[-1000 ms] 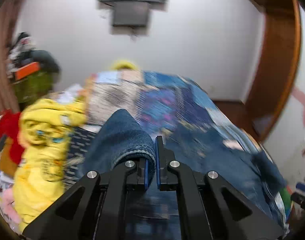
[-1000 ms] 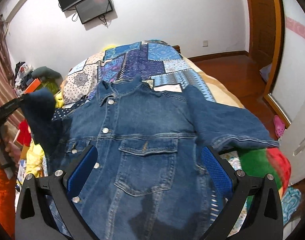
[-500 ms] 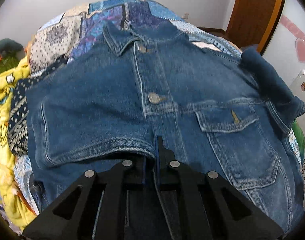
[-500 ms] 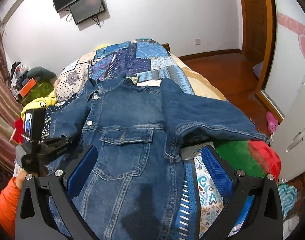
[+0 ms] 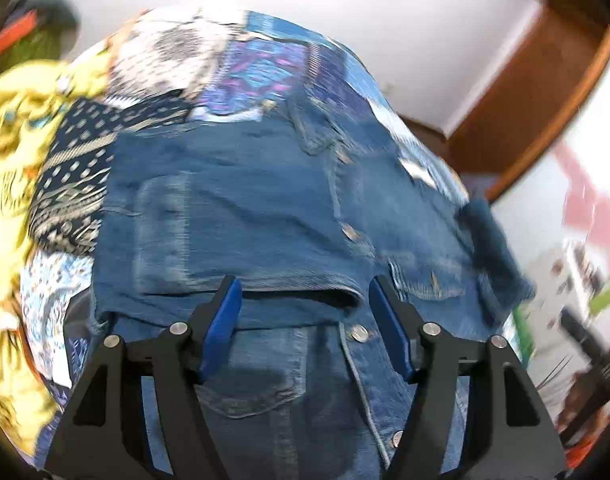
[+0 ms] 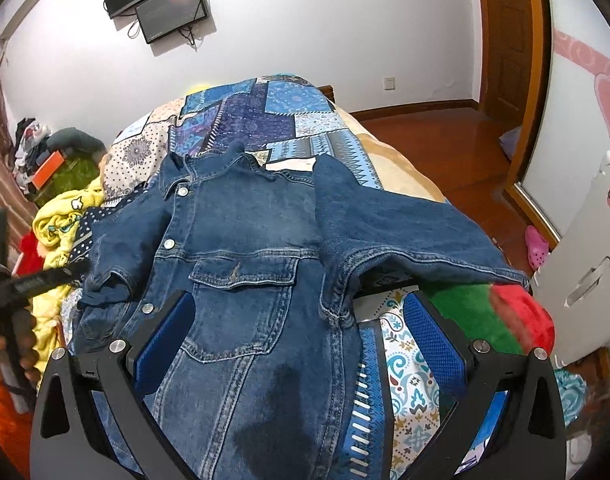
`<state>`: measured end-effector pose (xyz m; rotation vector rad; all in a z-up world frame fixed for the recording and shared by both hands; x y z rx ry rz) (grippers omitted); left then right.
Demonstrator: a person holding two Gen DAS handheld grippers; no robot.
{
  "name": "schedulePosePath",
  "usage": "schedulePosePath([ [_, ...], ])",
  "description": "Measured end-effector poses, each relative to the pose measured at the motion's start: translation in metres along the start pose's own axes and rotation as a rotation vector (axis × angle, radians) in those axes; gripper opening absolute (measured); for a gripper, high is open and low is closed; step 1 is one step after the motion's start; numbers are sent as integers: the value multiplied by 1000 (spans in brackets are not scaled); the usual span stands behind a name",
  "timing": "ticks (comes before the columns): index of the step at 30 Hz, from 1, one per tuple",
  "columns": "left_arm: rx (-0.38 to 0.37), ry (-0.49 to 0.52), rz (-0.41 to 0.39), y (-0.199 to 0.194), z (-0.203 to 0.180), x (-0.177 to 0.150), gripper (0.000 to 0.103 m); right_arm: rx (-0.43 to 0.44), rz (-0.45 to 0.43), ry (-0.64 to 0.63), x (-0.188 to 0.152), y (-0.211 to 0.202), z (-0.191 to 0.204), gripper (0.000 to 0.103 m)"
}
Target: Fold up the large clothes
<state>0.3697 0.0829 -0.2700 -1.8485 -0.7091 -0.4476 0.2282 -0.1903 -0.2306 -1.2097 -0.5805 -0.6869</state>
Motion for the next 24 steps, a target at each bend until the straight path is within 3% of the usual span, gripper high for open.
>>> schedulePosePath([
  [10,-168,-412,83,31,80,-19,65,-5,31,-56,-4,15,16,103],
  [15,-234,-534,99,54,95,-22,66,-15,46,-59,-4,23,16,103],
  [20,-222,-570,70,68,109,-14,65,-23,60,-61,-4,30,15,103],
  [21,-205,-565,54,69,112,-12,63,-22,61,-59,-4,31,15,103],
  [22,-165,-547,32,69,117,-7,44,-22,63,-58,-5,31,15,103],
  [24,-81,-478,34,69,122,-3,24,-20,64,-57,-5,31,15,103],
])
Point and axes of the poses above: each gripper's, at about its wrist camera, not at the fingertips, and y roughly the way its jaws point, z to its left, x to its top, the point moved 10 cm from there along y, roughly the way its jaws point, and after that the axes turned 6 degrees about -z, right-handed, at the moved point
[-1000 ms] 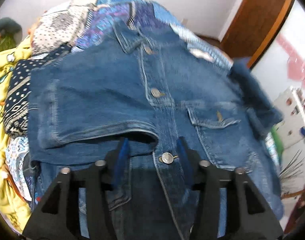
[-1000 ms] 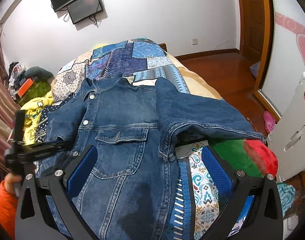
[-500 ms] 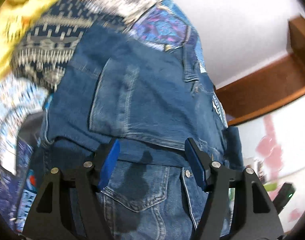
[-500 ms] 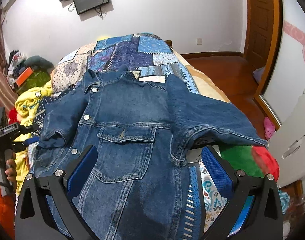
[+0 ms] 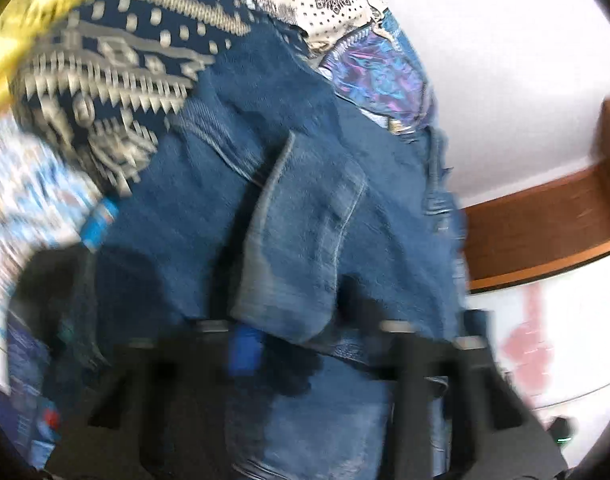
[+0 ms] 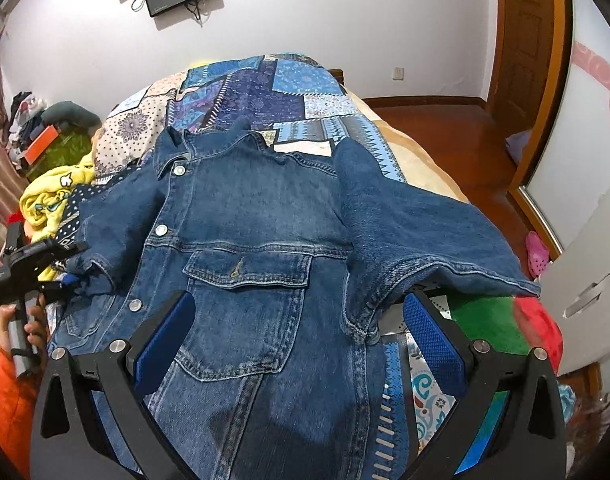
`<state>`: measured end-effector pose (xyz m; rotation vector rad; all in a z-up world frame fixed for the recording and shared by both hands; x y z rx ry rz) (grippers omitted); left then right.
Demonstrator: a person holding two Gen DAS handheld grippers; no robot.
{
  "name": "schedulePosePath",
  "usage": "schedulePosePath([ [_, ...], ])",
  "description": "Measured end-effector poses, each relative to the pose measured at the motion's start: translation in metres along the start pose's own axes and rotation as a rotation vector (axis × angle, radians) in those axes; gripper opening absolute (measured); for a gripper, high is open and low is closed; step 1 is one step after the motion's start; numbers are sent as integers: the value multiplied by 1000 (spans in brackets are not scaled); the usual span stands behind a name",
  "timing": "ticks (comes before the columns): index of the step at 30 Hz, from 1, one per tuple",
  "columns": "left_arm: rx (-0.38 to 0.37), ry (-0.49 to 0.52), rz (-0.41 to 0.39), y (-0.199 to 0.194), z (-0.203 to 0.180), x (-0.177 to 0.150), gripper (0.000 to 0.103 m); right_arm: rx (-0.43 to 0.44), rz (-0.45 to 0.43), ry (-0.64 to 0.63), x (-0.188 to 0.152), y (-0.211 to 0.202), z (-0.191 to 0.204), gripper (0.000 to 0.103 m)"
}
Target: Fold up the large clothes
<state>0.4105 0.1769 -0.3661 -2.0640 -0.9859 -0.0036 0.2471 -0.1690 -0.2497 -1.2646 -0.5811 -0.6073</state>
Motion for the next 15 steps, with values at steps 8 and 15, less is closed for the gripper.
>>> schedulePosePath([
  [8,121,245,-144,-29,-65,20,17,5,-28,27,3,-9,-11,103],
  [15,38,467,-281,-65,-200,27,12,-12,-60,69,3,-24,-36,103],
])
Point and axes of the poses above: each gripper's, at about its wrist camera, not at the fingertips, and y roughly the way its jaws point, z to its left, x to its top, the point moved 10 cm from there along y, roughly the way its jaws point, and after that the axes turned 6 degrees about -z, right-handed, at the moved point
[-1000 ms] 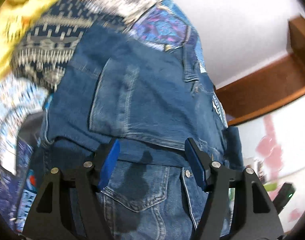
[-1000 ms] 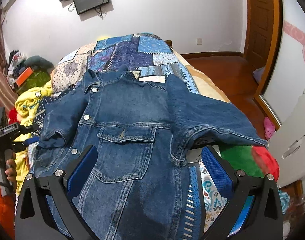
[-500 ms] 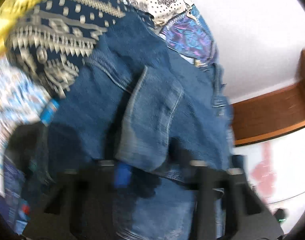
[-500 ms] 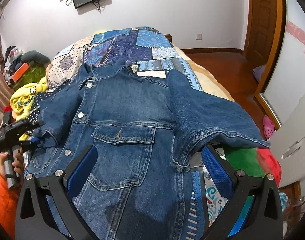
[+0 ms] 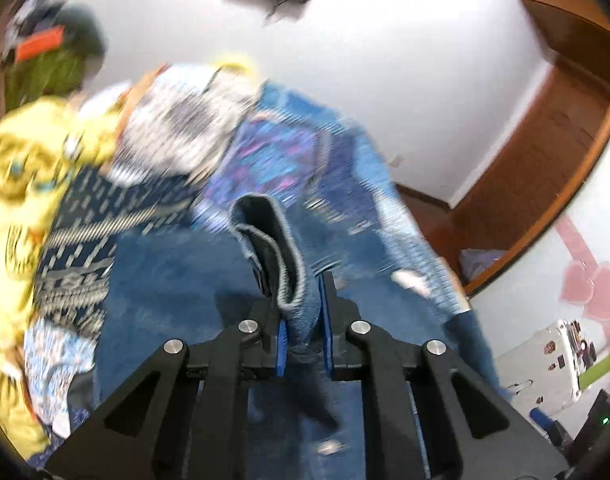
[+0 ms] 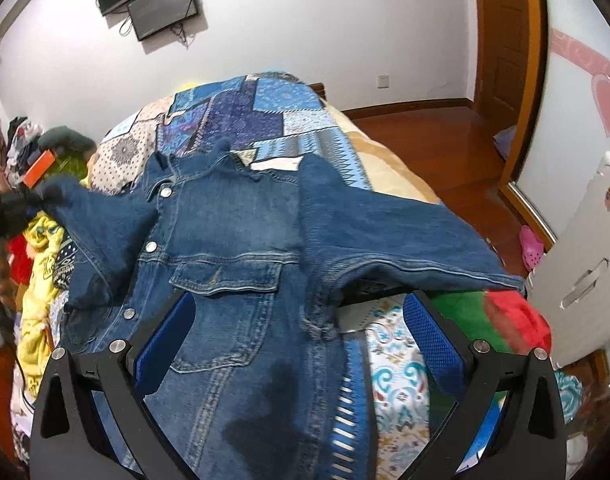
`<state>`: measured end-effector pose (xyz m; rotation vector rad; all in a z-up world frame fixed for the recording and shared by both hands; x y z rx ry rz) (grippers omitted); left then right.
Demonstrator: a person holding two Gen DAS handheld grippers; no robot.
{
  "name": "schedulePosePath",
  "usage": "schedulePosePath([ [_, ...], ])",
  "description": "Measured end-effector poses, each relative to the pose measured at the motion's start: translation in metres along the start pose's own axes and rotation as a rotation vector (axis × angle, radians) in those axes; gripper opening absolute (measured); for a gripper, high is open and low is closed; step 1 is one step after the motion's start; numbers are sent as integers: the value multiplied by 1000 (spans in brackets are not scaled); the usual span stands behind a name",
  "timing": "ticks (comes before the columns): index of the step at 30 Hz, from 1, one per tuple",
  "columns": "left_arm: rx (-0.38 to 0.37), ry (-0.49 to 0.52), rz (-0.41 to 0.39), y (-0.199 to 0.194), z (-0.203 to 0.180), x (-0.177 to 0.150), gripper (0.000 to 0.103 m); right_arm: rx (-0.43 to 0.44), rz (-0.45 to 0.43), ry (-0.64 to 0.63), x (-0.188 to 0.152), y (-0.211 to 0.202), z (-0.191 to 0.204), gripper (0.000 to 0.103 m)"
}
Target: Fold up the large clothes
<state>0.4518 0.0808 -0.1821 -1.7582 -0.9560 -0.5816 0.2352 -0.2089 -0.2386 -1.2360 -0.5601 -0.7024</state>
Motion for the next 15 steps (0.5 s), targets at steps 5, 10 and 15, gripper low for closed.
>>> schedulePosePath([
  [5,-80,106,9,10,-84,-3,10,-11,-7,48,-3,-10,-25,103],
  [10,-121,221,143,46,-146,-65,10,-38,-12,76,-5,-20,-48,103],
  [15,-124,347,338,82,-177,-150,10,-74,4,112,-16,-25,-74,103],
])
Point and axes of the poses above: each gripper's, at about its wrist camera, not at the fingertips, and y roughly the way its jaws point, z to its left, x to its top, the point moved 10 cm from there along y, roughly the way its jaws point, and after that the axes turned 6 degrees about -z, right-handed, at the moved point
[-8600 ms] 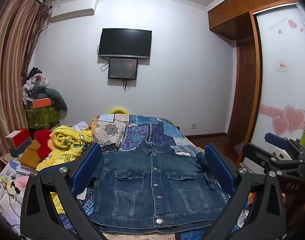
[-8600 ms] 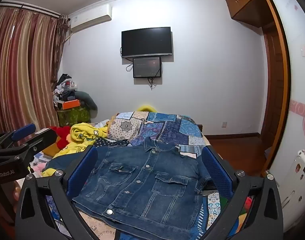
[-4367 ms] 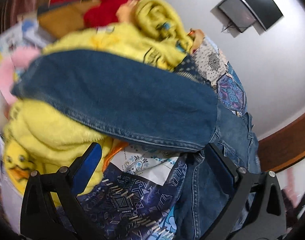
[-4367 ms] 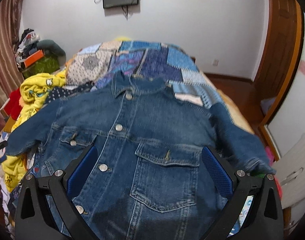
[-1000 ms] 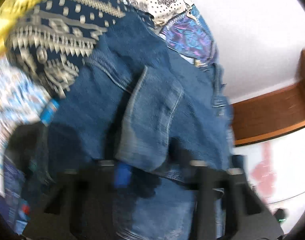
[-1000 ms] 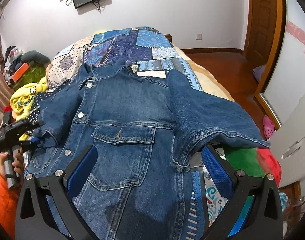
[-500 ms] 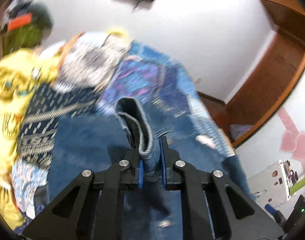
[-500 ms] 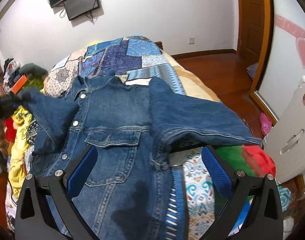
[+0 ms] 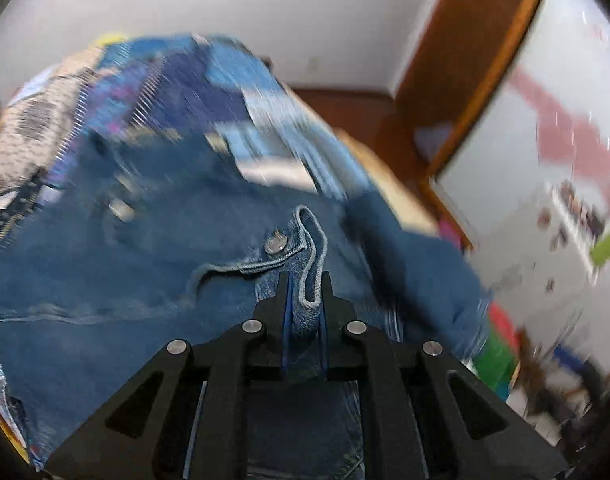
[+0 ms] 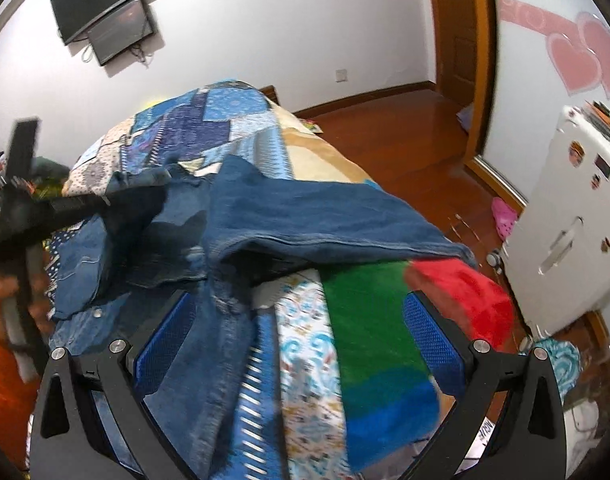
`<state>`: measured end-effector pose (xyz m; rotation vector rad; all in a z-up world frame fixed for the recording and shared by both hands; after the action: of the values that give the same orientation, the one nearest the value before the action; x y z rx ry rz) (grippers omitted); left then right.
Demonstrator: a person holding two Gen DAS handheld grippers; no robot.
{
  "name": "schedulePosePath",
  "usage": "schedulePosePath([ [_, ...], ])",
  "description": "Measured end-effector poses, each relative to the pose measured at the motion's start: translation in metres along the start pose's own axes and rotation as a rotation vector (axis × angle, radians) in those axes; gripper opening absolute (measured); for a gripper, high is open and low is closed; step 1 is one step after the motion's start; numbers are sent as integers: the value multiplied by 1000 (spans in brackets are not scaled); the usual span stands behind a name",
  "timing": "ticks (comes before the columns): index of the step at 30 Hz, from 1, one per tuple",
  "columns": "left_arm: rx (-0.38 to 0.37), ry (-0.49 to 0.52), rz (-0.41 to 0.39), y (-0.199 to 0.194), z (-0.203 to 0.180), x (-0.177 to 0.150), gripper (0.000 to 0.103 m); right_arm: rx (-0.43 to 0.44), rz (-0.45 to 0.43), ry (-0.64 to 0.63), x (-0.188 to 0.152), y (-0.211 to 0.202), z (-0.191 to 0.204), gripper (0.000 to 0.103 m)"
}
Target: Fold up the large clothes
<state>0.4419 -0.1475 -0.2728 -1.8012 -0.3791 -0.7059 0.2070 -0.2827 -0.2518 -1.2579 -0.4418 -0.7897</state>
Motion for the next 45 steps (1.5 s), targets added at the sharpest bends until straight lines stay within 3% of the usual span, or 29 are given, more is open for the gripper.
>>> schedulePosePath([
  [5,9,100,142,32,-26,-47,11,-26,28,25,-9,3,-20,103],
  [8,-17,109,172,34,-33,-57,20,-33,43,35,-13,5,-27,103],
  [10,-41,104,173,28,-38,-57,33,-32,47,42,-14,5,-33,103],
  [13,-29,93,120,7,-37,-48,55,-20,40,60,-7,5,-39,103],
  [17,10,68,40,-23,-15,-28,66,1,6,78,14,1,-46,103],
  [23,177,48,-81,-74,46,-17,87,19,-19,86,47,10,-60,103],
  [28,244,-15,-94,-104,90,-38,89,42,94,168,39,50,-83,103],
  [34,281,-97,-68,-116,122,-74,90,32,253,327,0,106,-117,103],
  [38,285,-174,-48,-120,137,-97,90,75,300,411,-15,126,-121,103],
  [41,287,-231,-40,-119,147,-108,90,93,286,433,-15,137,-126,103],
  [45,266,-317,-45,-120,155,-118,90,76,295,459,-16,159,-136,96],
])
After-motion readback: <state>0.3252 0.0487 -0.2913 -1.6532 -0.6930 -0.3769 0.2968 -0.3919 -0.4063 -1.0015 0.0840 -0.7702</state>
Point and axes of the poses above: each gripper's, at about its wrist camera, not at the fingertips, and y roughly the way its jaws point, z to its left, x to its top, the point moved 10 cm from there along y, roughly the way its jaws point, and after that the axes turned 6 degrees about -z, right-handed, at the moved point
